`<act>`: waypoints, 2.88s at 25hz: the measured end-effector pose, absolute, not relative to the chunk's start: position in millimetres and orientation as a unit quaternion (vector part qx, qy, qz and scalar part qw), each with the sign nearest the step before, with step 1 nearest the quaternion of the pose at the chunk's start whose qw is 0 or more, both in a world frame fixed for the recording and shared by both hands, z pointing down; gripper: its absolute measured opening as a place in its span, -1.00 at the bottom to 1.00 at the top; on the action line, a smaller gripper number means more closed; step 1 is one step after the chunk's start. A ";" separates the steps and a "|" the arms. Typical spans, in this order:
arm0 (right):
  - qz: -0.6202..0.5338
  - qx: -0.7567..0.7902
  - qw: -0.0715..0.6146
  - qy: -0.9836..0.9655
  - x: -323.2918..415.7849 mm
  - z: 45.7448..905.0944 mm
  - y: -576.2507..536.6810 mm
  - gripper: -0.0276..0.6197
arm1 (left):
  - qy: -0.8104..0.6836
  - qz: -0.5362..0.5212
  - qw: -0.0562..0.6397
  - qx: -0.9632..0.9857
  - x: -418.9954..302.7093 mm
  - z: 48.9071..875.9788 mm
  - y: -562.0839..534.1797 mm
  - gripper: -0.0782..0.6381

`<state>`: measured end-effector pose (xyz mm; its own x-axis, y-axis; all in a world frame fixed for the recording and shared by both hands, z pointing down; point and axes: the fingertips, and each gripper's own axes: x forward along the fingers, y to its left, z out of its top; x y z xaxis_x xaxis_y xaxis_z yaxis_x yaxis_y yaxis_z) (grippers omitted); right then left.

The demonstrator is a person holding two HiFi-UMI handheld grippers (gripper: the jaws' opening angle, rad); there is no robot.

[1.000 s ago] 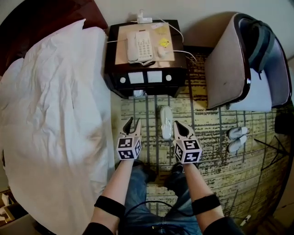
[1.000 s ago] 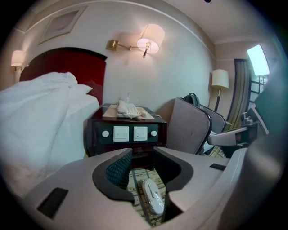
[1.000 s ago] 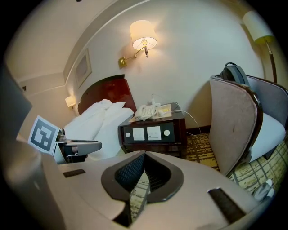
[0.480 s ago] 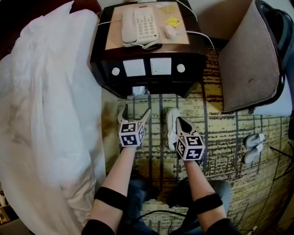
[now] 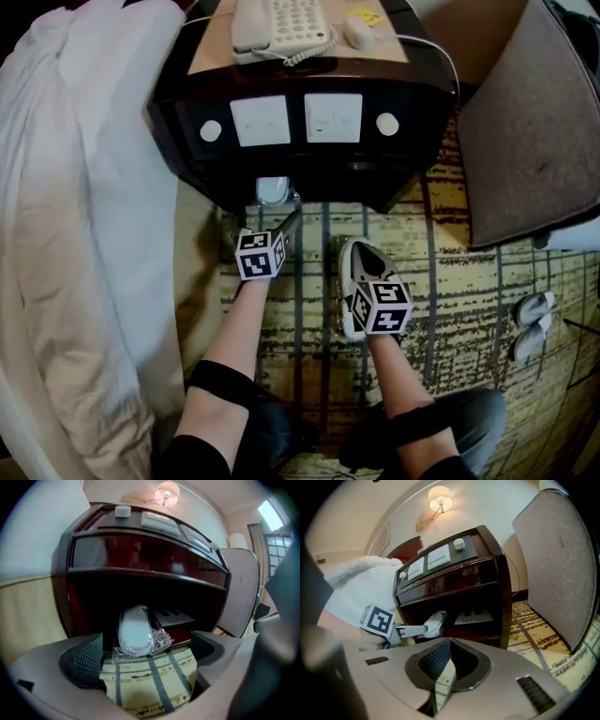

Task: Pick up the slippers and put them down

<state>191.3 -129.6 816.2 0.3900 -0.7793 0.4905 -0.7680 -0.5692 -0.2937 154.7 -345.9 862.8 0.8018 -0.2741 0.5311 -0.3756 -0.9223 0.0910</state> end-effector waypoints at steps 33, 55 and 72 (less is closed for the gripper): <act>-0.300 -0.832 0.022 0.467 186.8 871.1 -148.0 -0.91 | -0.175 0.307 0.051 0.934 218.2 926.9 -388.7 0.40; -0.292 -0.812 0.030 0.505 166.2 833.0 -164.1 -0.91 | -0.203 0.269 0.067 0.939 132.8 865.7 -354.0 0.34; -0.280 -0.810 0.025 0.514 164.0 798.5 -162.4 -0.91 | -0.227 0.254 0.109 0.934 22.9 832.4 -267.7 0.34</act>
<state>164.0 -162.4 798.5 0.3143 -0.8473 0.4281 -0.8195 -0.4698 -0.3281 22.9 -267.7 832.4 0.7679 -0.3684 0.5240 -0.4788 -0.8736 0.0875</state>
